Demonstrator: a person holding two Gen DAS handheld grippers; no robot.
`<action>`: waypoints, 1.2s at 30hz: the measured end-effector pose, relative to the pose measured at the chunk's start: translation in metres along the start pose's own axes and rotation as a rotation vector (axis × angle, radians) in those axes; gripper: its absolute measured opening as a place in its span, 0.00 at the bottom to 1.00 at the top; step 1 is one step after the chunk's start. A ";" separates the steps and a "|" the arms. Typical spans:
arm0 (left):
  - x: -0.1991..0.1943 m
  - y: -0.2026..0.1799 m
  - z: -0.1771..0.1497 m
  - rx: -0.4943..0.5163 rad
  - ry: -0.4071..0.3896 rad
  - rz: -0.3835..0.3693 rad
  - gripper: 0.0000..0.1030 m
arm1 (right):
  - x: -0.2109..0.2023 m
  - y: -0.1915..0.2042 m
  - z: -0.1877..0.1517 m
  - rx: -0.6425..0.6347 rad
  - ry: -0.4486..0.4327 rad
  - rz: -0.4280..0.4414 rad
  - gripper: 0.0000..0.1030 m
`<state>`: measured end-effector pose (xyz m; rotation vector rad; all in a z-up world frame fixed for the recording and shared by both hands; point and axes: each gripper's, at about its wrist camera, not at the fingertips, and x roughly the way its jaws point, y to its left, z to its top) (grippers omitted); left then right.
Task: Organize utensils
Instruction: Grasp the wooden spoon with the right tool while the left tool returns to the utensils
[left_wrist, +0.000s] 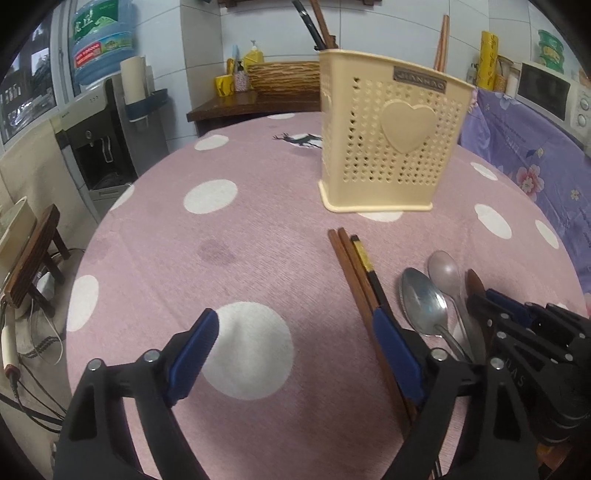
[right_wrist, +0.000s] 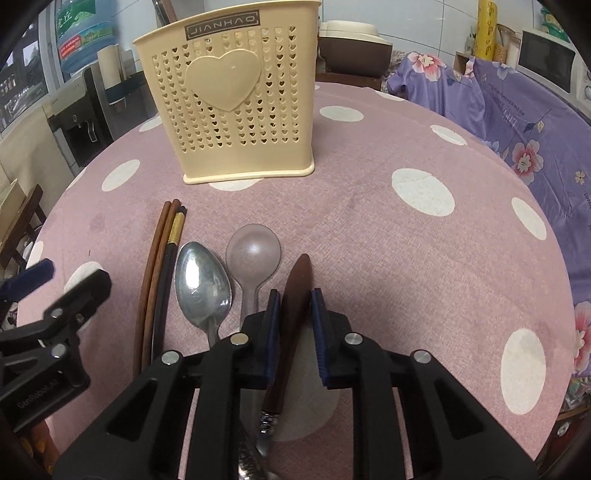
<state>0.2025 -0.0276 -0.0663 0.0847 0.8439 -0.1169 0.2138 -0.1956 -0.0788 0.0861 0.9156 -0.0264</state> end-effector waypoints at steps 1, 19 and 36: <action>0.002 -0.003 -0.001 0.008 0.009 -0.004 0.73 | -0.001 -0.002 0.000 -0.001 0.001 -0.006 0.16; 0.015 -0.012 -0.006 -0.013 0.082 -0.050 0.51 | -0.004 -0.030 -0.003 0.042 -0.005 -0.032 0.16; 0.044 -0.010 0.024 -0.045 0.108 0.029 0.51 | 0.003 -0.034 0.007 0.019 0.003 -0.048 0.16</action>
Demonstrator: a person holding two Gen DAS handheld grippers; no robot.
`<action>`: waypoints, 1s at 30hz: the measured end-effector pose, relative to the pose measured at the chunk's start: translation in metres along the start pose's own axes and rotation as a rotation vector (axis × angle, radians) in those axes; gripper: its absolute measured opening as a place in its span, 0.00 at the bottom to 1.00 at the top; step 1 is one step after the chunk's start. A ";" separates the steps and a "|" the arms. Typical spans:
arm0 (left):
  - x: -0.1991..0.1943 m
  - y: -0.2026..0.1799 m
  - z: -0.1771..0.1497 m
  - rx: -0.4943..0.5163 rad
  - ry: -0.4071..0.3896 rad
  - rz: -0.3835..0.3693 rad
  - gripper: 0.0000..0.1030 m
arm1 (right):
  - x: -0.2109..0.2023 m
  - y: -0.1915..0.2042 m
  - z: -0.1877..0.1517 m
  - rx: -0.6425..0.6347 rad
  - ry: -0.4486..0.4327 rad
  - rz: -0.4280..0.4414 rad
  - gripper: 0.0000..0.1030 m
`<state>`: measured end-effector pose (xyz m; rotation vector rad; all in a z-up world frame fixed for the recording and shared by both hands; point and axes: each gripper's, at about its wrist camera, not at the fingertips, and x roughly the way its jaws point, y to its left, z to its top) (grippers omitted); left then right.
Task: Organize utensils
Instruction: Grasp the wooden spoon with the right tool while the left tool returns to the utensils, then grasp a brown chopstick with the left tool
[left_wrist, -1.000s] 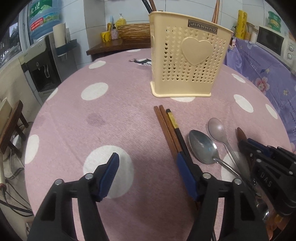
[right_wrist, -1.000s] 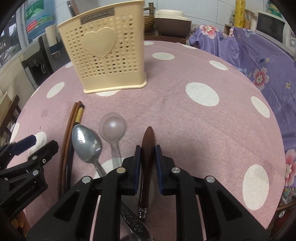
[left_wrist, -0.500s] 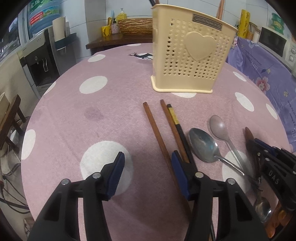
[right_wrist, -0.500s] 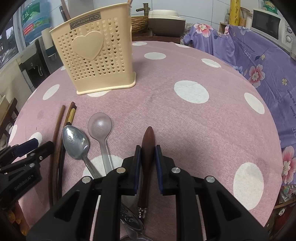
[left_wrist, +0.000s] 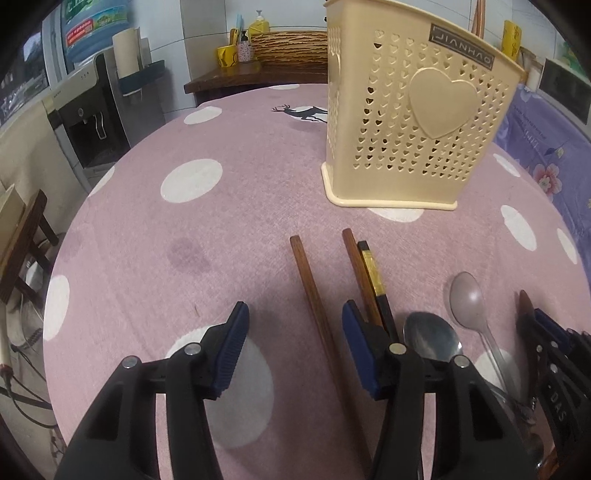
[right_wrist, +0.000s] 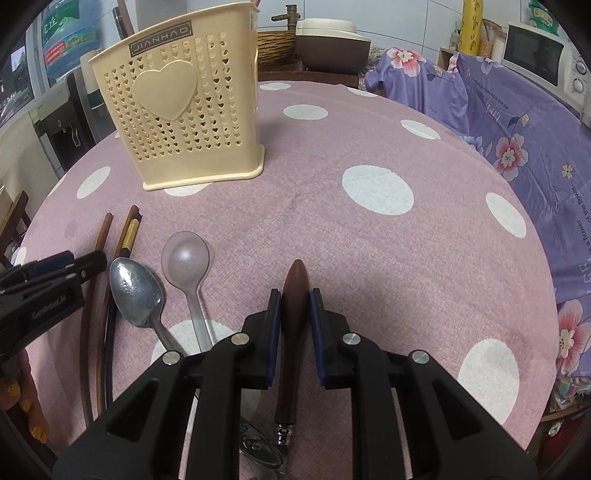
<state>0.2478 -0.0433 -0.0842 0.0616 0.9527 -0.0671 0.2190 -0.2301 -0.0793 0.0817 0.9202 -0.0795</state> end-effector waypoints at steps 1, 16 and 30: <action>0.001 -0.001 0.002 -0.001 -0.002 -0.002 0.48 | 0.000 -0.001 0.000 -0.001 0.000 0.005 0.16; 0.006 -0.003 0.013 0.000 -0.009 -0.014 0.10 | -0.011 -0.021 0.010 0.020 -0.046 0.088 0.16; -0.038 0.011 0.032 -0.047 -0.153 -0.088 0.09 | -0.062 -0.051 0.021 0.039 -0.232 0.138 0.16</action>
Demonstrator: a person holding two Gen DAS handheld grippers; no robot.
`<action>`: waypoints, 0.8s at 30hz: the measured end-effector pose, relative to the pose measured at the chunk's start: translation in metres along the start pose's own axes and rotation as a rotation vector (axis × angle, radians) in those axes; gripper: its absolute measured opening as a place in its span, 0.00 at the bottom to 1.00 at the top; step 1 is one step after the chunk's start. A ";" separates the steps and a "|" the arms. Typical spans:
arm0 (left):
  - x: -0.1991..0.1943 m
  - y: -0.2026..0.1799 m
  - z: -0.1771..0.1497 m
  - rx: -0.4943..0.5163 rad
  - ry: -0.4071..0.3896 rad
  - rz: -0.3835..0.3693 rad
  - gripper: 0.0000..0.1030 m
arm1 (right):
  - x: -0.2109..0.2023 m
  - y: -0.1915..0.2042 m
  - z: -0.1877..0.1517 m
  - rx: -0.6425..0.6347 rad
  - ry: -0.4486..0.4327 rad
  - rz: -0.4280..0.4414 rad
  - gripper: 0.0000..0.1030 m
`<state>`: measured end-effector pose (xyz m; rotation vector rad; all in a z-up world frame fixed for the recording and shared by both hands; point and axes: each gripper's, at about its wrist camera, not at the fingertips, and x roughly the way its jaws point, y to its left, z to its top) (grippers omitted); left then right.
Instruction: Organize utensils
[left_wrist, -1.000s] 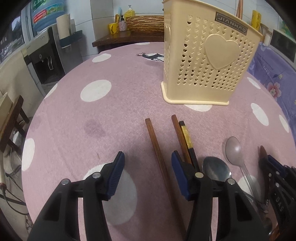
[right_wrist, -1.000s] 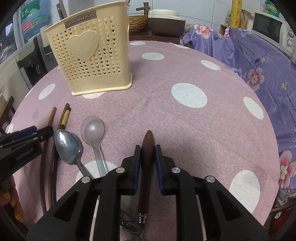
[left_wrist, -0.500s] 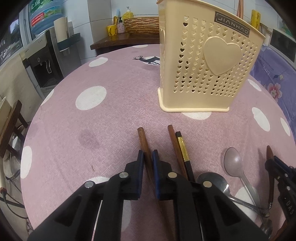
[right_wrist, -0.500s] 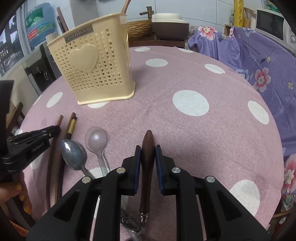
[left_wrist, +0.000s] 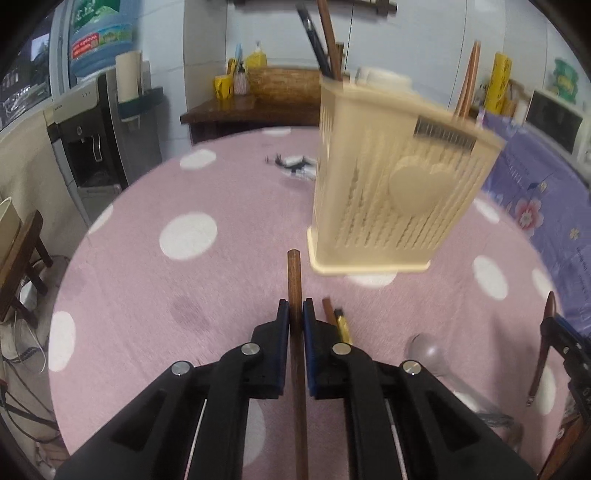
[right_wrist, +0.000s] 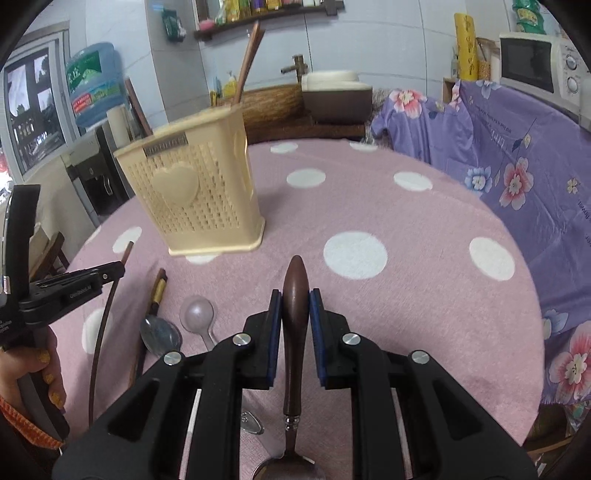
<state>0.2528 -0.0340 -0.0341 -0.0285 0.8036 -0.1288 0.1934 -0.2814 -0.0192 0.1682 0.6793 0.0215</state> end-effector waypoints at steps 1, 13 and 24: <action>-0.011 0.003 0.005 -0.009 -0.031 -0.005 0.09 | -0.006 -0.001 0.004 -0.001 -0.020 0.002 0.16; -0.084 0.018 0.045 -0.039 -0.279 -0.003 0.09 | -0.041 -0.005 0.042 -0.020 -0.161 -0.032 0.16; -0.093 0.025 0.052 -0.049 -0.315 -0.008 0.09 | -0.042 0.007 0.056 -0.064 -0.189 -0.033 0.16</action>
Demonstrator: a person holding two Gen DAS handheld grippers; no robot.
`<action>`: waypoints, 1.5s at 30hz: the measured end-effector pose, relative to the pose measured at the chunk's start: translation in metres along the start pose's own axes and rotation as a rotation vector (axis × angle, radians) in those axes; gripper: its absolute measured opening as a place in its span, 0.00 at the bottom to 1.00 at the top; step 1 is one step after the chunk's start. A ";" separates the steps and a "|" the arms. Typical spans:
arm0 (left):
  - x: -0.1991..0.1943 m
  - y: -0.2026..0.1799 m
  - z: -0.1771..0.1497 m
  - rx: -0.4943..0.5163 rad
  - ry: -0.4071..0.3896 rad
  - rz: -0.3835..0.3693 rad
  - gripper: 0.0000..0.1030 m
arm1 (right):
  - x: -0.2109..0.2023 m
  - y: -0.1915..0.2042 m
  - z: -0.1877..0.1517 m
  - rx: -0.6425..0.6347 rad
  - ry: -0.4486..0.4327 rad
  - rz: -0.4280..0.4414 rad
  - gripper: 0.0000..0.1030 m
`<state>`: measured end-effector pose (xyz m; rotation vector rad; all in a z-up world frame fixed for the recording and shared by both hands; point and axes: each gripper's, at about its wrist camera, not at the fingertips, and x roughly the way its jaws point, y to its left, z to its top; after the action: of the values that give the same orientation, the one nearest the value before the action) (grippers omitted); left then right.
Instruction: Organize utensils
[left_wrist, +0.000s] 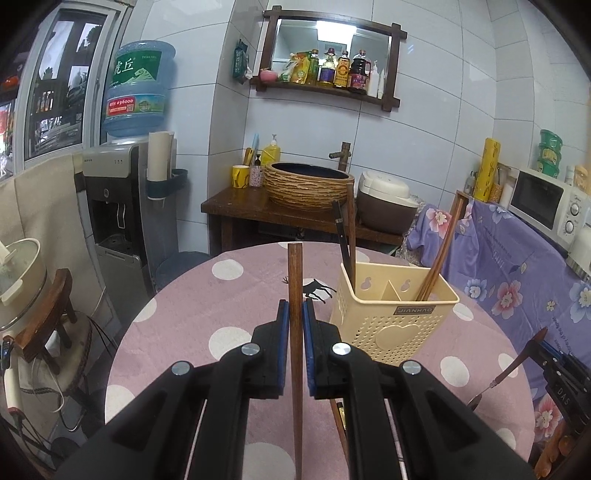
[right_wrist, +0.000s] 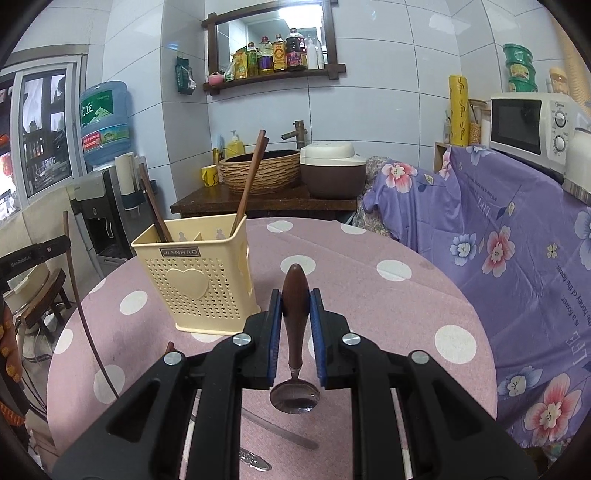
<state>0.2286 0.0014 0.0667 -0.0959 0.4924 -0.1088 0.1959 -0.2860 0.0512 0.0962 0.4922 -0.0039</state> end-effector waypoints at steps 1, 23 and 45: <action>-0.001 0.001 0.001 0.002 -0.003 -0.001 0.09 | 0.000 0.002 0.001 -0.004 -0.001 0.001 0.16; -0.016 -0.001 0.061 0.009 -0.086 -0.039 0.02 | 0.000 0.019 0.070 -0.025 -0.023 0.100 0.16; 0.108 0.061 0.032 -0.148 0.173 0.039 0.56 | -0.021 0.035 0.099 -0.033 -0.081 0.138 0.16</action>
<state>0.3434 0.0500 0.0372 -0.2226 0.6743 -0.0424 0.2254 -0.2606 0.1512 0.0967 0.4043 0.1348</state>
